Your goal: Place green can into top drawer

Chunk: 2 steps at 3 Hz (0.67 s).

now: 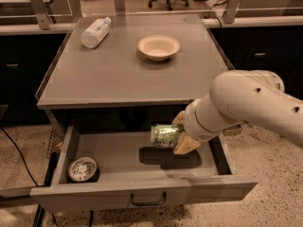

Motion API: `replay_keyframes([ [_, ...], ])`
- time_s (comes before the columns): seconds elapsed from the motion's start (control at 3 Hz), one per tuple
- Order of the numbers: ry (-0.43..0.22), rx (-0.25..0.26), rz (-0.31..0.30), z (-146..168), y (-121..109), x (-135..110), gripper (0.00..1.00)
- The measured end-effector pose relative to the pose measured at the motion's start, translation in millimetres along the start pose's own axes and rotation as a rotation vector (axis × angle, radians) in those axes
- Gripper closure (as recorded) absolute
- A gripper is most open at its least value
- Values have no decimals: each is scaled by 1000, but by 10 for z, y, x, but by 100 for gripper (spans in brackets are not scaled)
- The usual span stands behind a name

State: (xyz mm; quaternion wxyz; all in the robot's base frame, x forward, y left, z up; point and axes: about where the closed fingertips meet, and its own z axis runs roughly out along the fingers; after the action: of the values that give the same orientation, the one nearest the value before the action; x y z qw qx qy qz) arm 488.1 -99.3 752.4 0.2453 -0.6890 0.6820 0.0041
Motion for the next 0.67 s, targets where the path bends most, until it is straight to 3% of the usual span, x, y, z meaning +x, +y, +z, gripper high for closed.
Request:
replay_keyframes([
  [0.67, -52, 4, 38, 461, -20, 269, 100],
])
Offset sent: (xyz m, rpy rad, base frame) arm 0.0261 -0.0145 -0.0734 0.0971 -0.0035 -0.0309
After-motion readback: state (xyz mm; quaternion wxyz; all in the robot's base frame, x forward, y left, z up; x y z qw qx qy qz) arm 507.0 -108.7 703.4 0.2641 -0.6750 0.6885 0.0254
